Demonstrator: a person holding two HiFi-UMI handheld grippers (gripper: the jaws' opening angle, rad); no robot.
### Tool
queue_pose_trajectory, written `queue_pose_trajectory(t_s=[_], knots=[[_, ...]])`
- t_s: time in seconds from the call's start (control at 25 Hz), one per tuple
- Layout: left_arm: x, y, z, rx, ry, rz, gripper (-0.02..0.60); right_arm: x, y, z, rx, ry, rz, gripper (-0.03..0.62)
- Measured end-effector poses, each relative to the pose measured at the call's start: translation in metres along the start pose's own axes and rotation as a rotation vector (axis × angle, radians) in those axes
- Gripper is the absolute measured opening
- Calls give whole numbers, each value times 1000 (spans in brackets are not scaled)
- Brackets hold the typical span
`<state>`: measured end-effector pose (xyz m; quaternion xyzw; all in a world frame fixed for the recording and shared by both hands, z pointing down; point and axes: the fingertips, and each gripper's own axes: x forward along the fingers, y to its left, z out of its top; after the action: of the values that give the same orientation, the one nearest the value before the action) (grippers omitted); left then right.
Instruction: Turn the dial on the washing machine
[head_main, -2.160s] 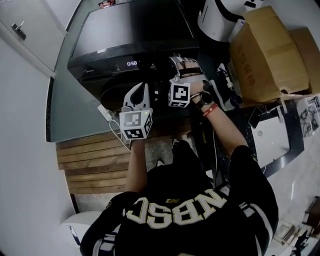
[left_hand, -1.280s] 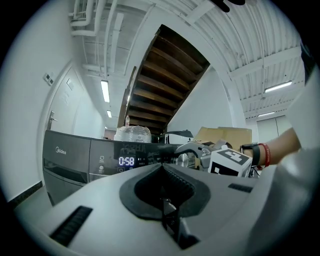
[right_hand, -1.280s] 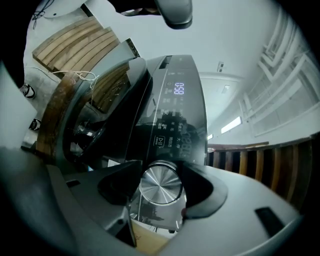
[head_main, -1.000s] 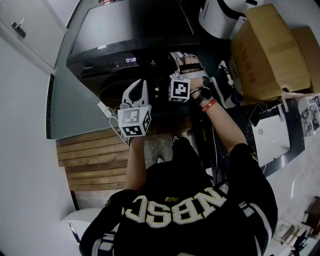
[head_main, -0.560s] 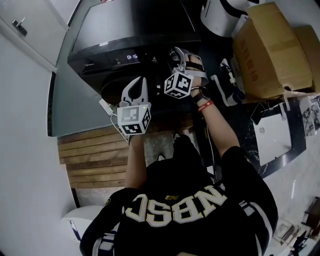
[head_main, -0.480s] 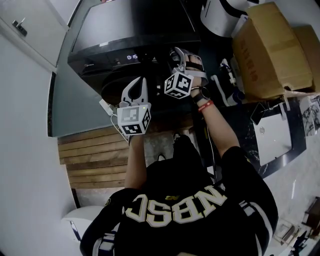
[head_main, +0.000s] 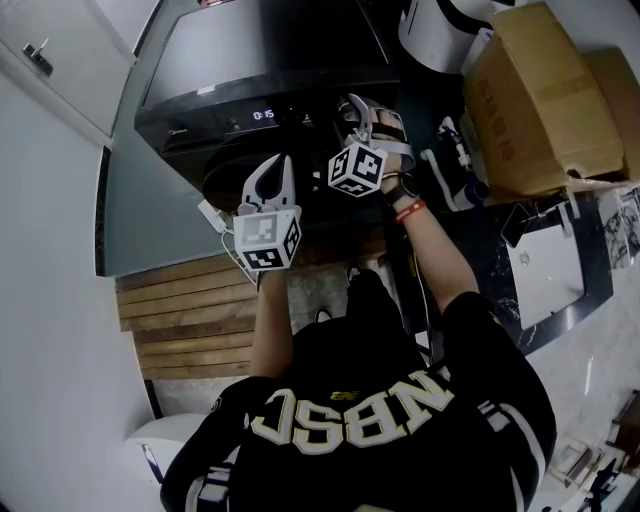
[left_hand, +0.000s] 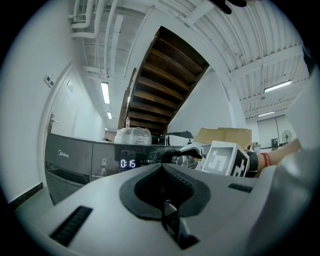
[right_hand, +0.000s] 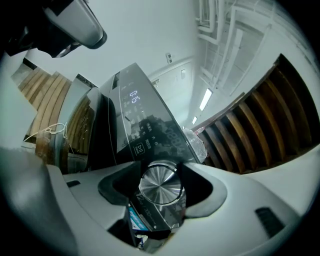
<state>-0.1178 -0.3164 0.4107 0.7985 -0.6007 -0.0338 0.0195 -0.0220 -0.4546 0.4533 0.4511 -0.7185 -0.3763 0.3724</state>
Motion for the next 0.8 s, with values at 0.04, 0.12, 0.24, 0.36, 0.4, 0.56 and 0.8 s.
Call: queue_pose_trajectory(t_s=[0.04,0.12,0.24,0.36,0.4,0.56,0.8], knots=[[0,0,0,0,0,-2,14,0,-1,0,11,-2,0,266],[0,-1,0,1,-1,-4,14,0,-2,0,40,-5,-1,265],[-1,-1,2,0,-6,-4,14,0,-4,-1,98,-7,-12,265],[-1,0,2,-3,-9,-2,14,-1,-7,-1,203,-16,-15,265],[-1,0,2,-3,-10,-2,14,-1,-8,-1,238,-19,-16,265],[0,-2,3,-13,-18,-8,14,-2,-13,-4,436,-36,-17,265],[0,-2,4,-14,-24,-9,15,-2,-17,-5,528,-40,-17,265]])
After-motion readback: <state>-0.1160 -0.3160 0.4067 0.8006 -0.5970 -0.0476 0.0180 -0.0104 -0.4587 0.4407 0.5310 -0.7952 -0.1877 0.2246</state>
